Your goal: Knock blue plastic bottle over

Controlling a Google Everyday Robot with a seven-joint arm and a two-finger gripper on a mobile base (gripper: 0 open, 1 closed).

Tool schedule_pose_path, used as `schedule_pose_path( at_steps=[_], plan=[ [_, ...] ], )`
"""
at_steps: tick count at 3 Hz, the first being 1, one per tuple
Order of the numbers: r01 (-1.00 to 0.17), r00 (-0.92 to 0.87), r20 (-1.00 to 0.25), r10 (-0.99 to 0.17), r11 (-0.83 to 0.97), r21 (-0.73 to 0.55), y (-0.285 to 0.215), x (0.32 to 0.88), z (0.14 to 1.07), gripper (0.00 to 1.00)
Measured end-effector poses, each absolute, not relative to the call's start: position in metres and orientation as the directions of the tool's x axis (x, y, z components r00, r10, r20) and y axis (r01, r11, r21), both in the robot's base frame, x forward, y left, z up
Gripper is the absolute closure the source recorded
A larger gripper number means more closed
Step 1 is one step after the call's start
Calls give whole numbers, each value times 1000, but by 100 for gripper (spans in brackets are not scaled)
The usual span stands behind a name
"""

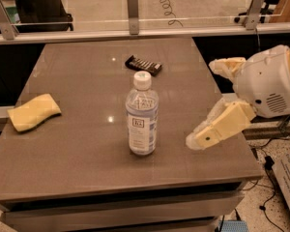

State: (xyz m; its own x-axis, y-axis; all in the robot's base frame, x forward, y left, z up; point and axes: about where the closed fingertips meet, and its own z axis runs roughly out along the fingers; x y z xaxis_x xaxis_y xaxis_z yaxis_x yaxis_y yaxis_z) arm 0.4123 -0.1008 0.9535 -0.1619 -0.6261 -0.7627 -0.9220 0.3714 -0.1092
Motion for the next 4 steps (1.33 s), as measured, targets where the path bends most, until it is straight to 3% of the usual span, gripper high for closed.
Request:
schedule_pose_path(
  at_steps=[2, 4],
  plan=[
    [-926, -142, -854, -501, 373, -65, -52, 411, 928, 0],
    [-917, -112, -901, -420, 393, -69, -28, 455, 910, 0]
  ],
)
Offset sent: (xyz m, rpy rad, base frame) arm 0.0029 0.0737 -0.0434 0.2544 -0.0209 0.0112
